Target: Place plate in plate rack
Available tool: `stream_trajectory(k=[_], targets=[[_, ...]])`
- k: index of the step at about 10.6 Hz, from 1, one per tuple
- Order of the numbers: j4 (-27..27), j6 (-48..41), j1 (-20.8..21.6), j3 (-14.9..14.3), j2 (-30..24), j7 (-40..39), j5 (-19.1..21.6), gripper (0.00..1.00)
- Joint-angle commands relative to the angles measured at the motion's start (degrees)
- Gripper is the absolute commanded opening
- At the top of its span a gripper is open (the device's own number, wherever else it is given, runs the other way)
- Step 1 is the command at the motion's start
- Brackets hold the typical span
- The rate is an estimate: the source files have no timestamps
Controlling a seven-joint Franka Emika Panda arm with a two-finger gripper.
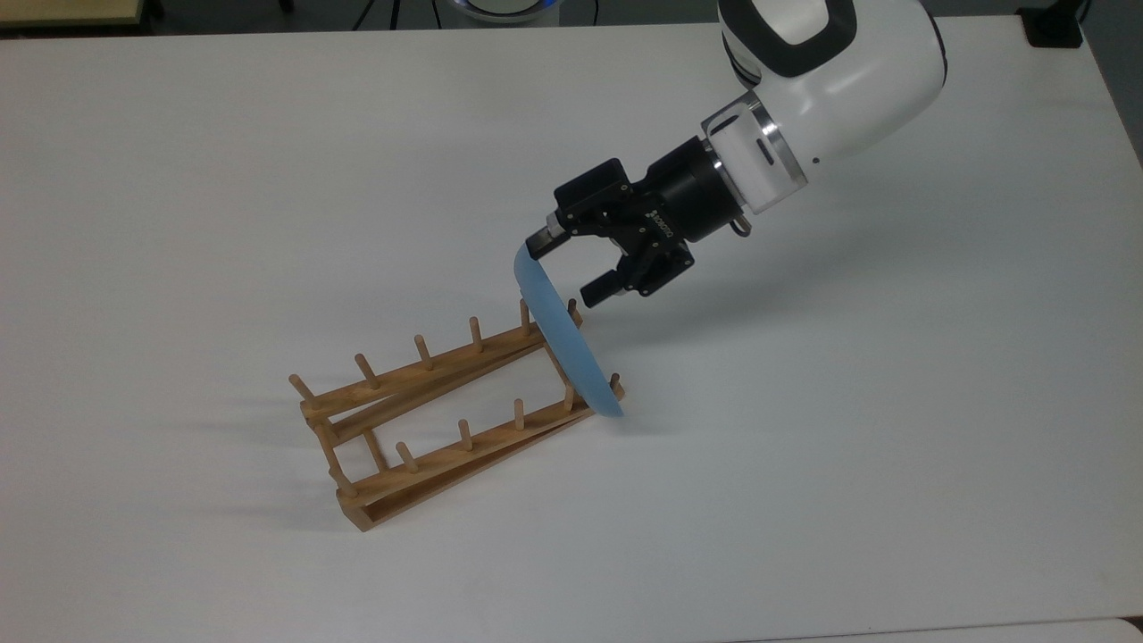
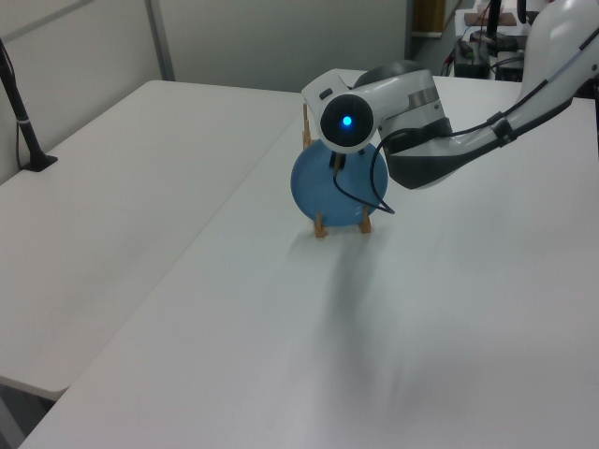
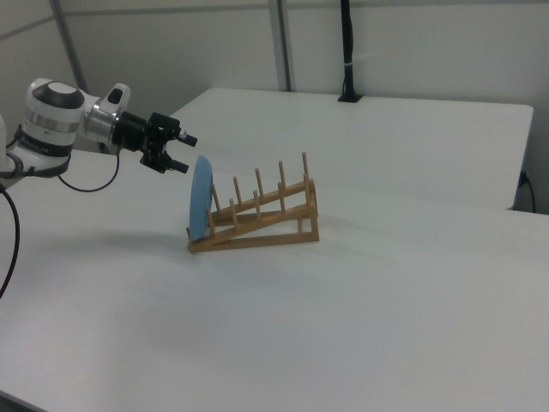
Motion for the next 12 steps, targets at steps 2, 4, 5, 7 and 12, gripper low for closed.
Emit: stream_trajectory(k=[2, 4, 5, 7, 12], targets=[[1.99, 4.38, 0.7, -0.2, -5.82, 1.64, 18.05, 1.0], [4.37, 3.68, 0.7, -0.2, -7.49, 1.64, 28.97, 1.0], [4.2, 3.68, 0.0, -0.11, -9.24, 1.38, 35.37, 1.0], [1.32, 1.51, -4.11, 1.98, -14.07, -1.85, 47.07, 1.0], [-10.8, -10.03, -27.29, 11.99, -27.61, -25.67, 59.7, 1.0]])
